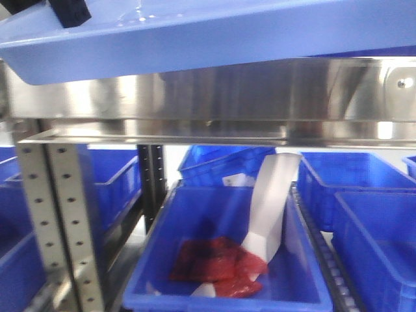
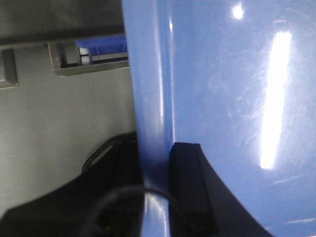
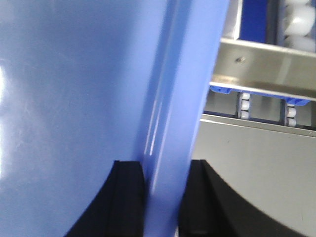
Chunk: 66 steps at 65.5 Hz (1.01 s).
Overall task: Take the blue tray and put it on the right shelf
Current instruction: 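Raise the held tray with both grippers above the shelf's upper level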
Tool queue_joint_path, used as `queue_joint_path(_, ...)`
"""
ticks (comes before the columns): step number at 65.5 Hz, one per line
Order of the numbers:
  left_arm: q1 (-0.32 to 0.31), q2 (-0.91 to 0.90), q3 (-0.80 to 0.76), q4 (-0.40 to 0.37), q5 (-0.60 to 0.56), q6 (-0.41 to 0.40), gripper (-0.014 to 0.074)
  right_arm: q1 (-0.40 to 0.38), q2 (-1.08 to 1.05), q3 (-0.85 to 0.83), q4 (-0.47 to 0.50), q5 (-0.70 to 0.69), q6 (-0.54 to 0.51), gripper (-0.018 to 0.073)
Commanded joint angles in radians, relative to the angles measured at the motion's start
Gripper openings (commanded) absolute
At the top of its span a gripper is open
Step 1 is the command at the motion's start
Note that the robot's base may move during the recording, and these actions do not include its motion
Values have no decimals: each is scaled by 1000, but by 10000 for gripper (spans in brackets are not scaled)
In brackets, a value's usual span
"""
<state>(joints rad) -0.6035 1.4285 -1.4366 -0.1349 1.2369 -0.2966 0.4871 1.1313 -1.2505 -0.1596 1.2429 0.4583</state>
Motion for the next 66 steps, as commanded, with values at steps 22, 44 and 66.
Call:
queue_joint_path(22,-14,-33,-23,-53,95,37,-46,3,-18,-32,0,-90,-26,56)
queue_joint_path(44,-14,-33,-23,-53,95,37,-46,3,-18,-32,0,-90,-26,56)
queue_joint_path(66,-14,-33,-23,-53,95,37,-46,3,-18,-32,0,-90,-26,56)
